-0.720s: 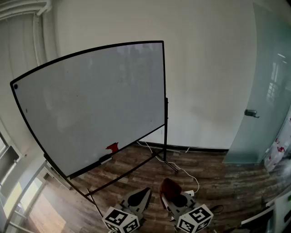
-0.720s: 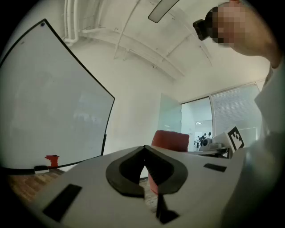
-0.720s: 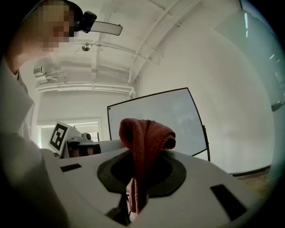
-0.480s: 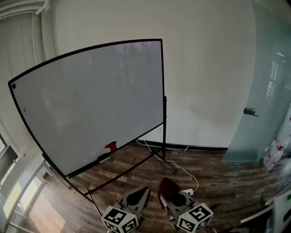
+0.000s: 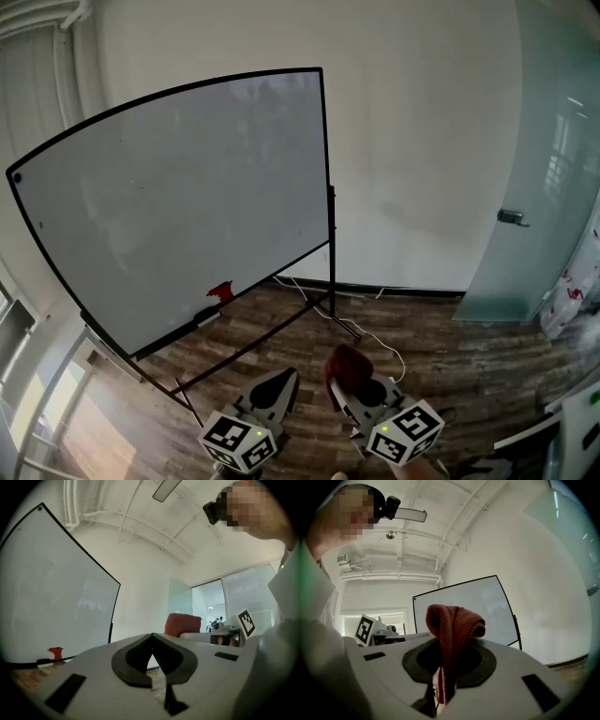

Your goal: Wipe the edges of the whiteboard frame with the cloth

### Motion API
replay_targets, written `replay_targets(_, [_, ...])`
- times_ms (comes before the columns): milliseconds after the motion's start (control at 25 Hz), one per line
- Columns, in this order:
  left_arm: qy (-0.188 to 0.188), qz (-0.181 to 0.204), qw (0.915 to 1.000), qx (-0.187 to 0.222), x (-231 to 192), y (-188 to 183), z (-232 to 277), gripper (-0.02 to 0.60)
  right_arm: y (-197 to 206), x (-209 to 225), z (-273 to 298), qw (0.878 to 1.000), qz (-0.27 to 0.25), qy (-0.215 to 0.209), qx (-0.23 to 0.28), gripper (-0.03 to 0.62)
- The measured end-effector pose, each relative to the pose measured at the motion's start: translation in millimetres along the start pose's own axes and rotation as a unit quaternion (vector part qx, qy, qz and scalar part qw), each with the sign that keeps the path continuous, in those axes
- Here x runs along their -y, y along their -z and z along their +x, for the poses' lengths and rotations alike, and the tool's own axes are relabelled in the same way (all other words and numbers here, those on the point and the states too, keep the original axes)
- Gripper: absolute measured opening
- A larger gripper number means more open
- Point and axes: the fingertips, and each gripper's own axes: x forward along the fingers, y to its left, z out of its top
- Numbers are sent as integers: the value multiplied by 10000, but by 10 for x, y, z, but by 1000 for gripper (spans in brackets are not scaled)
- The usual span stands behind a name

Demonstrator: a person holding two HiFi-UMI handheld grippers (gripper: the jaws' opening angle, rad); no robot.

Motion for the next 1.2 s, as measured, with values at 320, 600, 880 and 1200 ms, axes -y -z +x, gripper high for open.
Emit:
replay_targets(320, [-28,102,9999,18,83,-4,324,9,-74,385,-180,9996,130,176,178,55])
replay_targets(600, [-140,115,9998,-5,40,22,643,8,-137,912,-389,9979,240,552,228,55])
replay_targets(880, [21,83,9999,-60,-171,88,1048,8,-118,1189,-119,9976,184,663,118,55])
replay_targets(1200, [238,82,9997,5,-915,-10,1709,8,-188,1630,779,9971,72,755,17,55])
